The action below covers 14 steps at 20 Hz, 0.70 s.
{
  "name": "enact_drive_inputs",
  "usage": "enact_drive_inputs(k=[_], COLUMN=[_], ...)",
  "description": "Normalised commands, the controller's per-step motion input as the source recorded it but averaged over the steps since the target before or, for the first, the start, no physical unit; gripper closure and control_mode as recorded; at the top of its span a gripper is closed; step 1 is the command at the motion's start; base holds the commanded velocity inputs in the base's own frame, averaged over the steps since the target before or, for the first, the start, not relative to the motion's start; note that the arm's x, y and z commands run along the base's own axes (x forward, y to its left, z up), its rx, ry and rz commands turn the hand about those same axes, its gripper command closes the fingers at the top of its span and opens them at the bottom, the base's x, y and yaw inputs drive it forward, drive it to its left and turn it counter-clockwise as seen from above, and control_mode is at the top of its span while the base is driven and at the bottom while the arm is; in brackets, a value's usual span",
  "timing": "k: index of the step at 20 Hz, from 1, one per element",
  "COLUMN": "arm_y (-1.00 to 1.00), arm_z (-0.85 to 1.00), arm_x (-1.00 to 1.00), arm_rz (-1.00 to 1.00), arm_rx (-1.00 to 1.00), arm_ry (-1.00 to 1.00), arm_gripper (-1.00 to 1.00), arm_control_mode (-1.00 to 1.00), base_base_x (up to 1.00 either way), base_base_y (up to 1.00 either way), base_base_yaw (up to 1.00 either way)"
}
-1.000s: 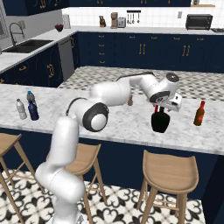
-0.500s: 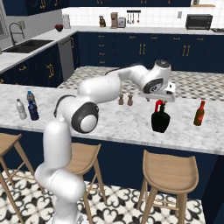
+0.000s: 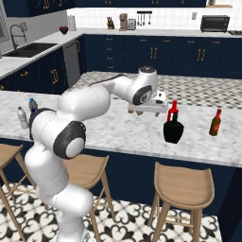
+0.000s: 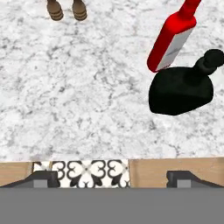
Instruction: Move the plastic bottles in the middle to the plastics group, and the glass bottles in the middle to the glass group.
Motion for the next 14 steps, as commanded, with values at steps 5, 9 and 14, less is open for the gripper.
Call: enact_drive_inputs(k=[5, 9, 14], arm_y=[1.00, 0.88, 0.78], arm_z=[-0.24, -0.15, -0.08], arm_x=[-0.63, -0.77, -0.93], arm_rz=[0.00, 0.00, 0.00], arm_rx=[-0.01, 0.00, 0.03], arm_ry=[0.00, 0.00, -0.01], arm_gripper=[-1.00, -1.00, -1.00], arm_control_mode=[-1.00, -1.00, -1.00], base_base_x=[0.00, 0.00, 0.00], base_base_y=[0.00, 0.00, 0.00], base_base_yaw=[0.00, 0.00, 0.00])
